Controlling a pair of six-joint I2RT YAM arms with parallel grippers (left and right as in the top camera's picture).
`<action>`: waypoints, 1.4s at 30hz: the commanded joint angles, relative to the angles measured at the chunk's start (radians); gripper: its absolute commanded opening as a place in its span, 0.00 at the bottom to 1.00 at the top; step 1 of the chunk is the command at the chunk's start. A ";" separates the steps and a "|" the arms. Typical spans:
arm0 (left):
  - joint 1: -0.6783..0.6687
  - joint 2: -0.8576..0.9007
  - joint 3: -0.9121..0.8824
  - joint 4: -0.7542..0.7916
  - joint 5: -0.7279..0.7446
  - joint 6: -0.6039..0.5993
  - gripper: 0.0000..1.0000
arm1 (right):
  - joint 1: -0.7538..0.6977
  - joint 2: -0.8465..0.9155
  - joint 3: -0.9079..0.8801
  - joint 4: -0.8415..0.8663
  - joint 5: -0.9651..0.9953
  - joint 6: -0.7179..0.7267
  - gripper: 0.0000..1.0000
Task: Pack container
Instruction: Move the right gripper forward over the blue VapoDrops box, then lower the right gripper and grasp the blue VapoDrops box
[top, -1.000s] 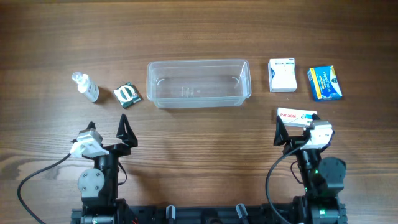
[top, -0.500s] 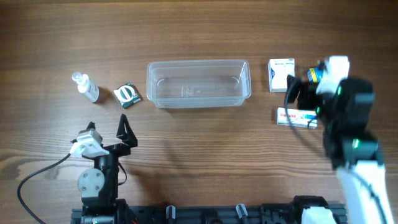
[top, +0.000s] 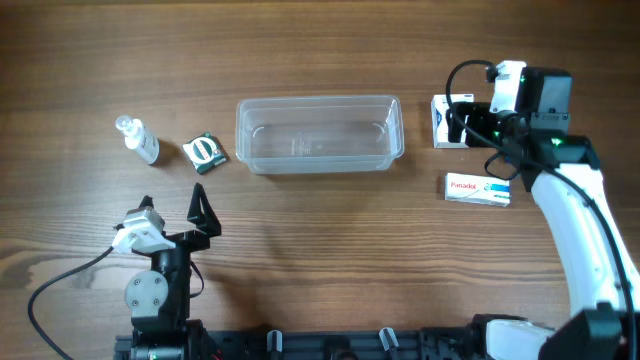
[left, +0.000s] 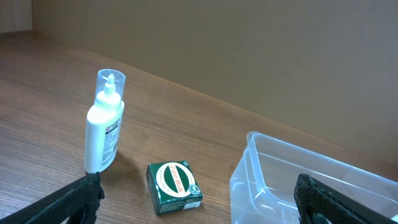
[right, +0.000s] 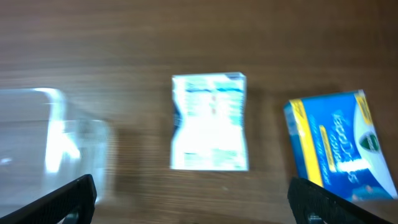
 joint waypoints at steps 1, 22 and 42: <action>-0.005 -0.007 -0.003 -0.001 -0.006 0.017 1.00 | -0.089 0.063 0.019 -0.005 0.037 0.030 1.00; -0.005 -0.007 -0.003 -0.001 -0.006 0.017 1.00 | -0.299 0.259 0.445 -0.282 -0.021 -0.026 1.00; -0.005 -0.007 -0.003 -0.001 -0.006 0.017 1.00 | -0.321 0.608 0.686 -0.544 -0.058 -0.367 1.00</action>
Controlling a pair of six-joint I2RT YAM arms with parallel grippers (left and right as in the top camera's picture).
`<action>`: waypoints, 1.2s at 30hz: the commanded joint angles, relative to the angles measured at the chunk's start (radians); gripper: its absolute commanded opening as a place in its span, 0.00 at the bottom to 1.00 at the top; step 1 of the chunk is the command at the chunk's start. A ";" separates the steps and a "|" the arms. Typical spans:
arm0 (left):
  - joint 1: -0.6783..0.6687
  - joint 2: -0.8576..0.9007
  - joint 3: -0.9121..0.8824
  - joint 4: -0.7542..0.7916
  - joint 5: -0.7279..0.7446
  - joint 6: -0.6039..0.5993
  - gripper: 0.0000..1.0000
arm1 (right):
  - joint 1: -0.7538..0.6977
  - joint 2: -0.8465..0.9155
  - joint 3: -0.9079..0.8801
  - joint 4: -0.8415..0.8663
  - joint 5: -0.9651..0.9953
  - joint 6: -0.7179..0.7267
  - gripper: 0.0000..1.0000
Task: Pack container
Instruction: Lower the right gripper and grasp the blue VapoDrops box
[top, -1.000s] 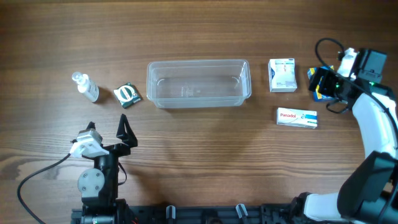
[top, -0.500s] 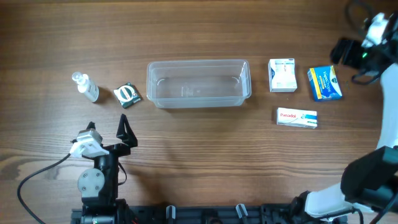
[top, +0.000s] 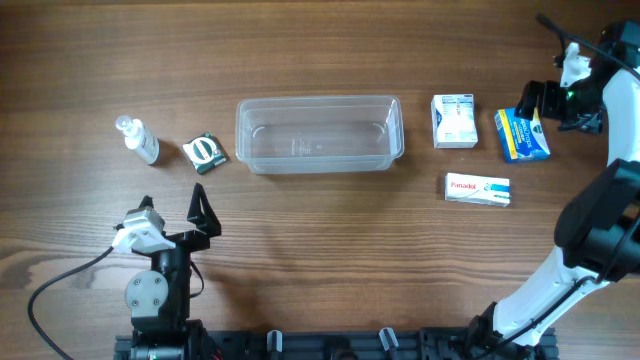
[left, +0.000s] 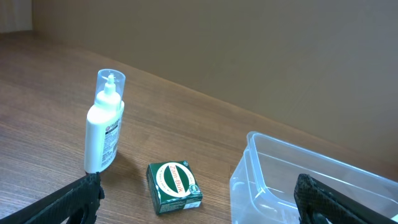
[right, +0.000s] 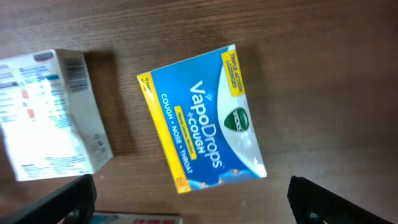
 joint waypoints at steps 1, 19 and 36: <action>-0.005 -0.007 -0.003 -0.001 -0.006 0.017 1.00 | -0.002 0.013 0.005 0.011 -0.044 -0.165 1.00; -0.005 -0.007 -0.003 -0.001 -0.006 0.017 1.00 | 0.000 0.052 -0.056 0.095 0.058 -0.264 1.00; -0.005 -0.007 -0.003 -0.001 -0.006 0.017 1.00 | 0.029 0.169 -0.056 0.097 0.004 -0.331 1.00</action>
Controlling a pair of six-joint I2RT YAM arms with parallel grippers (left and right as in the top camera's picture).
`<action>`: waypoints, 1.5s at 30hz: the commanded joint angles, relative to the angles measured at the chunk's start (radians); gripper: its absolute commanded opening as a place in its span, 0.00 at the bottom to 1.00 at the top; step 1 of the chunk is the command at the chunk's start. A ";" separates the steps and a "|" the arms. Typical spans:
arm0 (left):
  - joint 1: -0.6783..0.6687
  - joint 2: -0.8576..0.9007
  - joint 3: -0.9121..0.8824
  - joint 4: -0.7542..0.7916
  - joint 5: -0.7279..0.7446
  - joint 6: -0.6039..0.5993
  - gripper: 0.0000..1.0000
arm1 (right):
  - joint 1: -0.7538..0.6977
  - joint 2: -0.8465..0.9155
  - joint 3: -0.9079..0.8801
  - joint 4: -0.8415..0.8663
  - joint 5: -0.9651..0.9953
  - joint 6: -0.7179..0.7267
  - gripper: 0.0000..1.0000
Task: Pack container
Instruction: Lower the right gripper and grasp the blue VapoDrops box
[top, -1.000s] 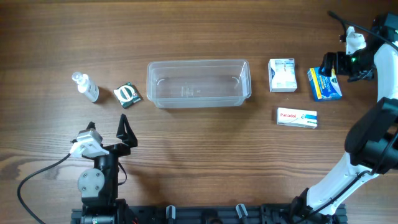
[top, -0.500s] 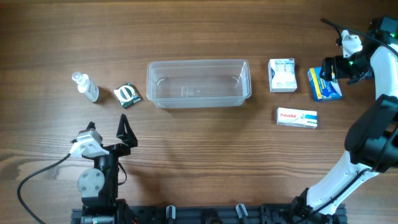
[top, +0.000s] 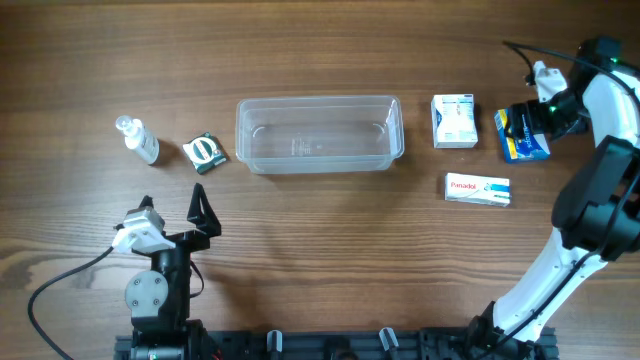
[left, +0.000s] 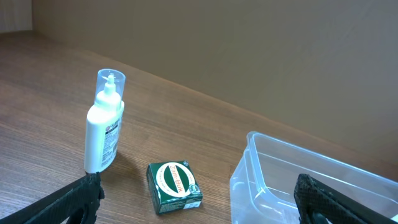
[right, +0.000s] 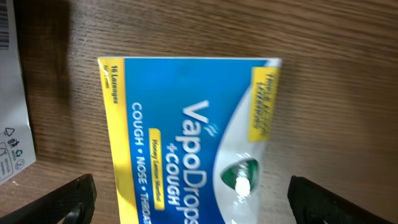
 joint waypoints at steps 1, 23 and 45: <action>-0.005 -0.007 -0.003 -0.001 -0.006 0.017 1.00 | 0.019 0.046 -0.011 -0.003 -0.043 -0.047 1.00; -0.005 -0.007 -0.003 -0.001 -0.006 0.017 1.00 | 0.027 0.082 -0.011 0.059 0.072 0.192 0.73; -0.005 -0.007 -0.003 -0.001 -0.006 0.017 1.00 | 0.027 0.079 -0.002 0.055 -0.066 0.447 0.62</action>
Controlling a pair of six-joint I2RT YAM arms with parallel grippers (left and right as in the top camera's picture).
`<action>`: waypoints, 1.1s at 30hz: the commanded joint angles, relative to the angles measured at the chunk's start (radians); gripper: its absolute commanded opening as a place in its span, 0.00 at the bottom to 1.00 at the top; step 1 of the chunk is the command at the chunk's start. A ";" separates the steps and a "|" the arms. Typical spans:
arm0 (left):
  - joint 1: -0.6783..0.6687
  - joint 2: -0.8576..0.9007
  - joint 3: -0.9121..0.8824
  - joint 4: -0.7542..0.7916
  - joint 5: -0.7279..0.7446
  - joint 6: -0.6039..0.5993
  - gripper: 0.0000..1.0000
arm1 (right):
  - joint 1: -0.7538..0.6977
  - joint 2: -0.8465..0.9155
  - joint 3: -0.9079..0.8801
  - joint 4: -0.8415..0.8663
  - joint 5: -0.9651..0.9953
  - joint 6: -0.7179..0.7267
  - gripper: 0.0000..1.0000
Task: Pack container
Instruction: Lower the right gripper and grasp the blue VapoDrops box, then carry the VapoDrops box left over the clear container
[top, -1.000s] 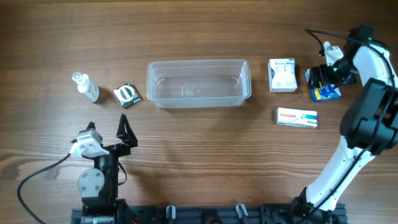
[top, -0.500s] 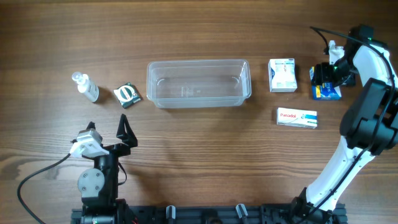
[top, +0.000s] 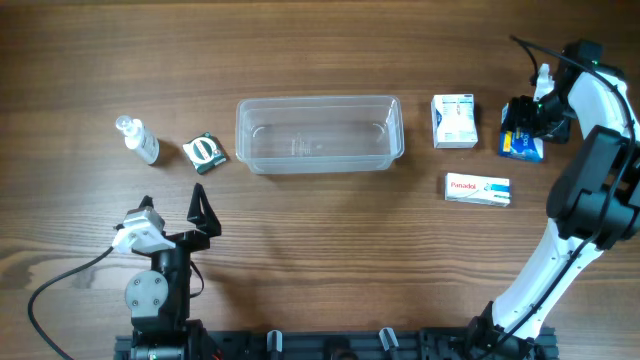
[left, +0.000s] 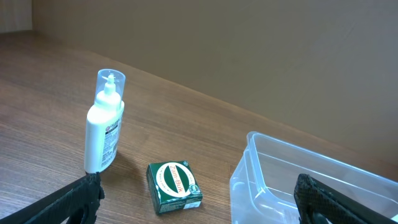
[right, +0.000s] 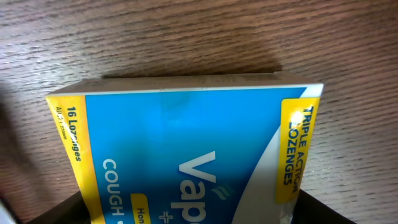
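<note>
The clear plastic container (top: 318, 150) stands empty at mid-table, and its corner (left: 273, 180) also shows in the left wrist view. At the far right lies a blue VapoDrops box (top: 527, 148), which fills the right wrist view (right: 186, 155). My right gripper (top: 524, 128) is lowered over it and open, one finger at each side of the box (right: 196, 211). My left gripper (top: 172, 197) rests open near the front edge, facing a white spray bottle (left: 102, 127) and a green Zam-Buk box (left: 174, 185).
A white medicine box (top: 454, 121) stands just right of the container, and a Panadol box (top: 478, 188) lies in front of it. The spray bottle (top: 138, 140) and green box (top: 205, 150) sit left of the container. The tabletop is wood.
My right gripper has come down closer onto the VapoDrops box, whose sides now sit between the open fingers. The left arm and all other items are unchanged.
My right gripper was over the white medicine box beside the container. It then stood out at the far right above the VapoDrops box, then lower over it, and now straddles it. The left arm stayed still throughout.
</note>
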 joint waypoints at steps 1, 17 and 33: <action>-0.005 -0.007 -0.003 -0.001 -0.006 0.017 1.00 | 0.003 0.008 0.003 -0.008 -0.125 0.034 0.62; -0.005 -0.007 -0.003 -0.001 -0.006 0.017 1.00 | 0.005 -0.214 0.083 -0.036 -0.354 0.035 0.62; -0.005 -0.007 -0.003 -0.001 -0.006 0.017 1.00 | 0.347 -0.463 0.082 -0.034 -0.453 0.125 0.62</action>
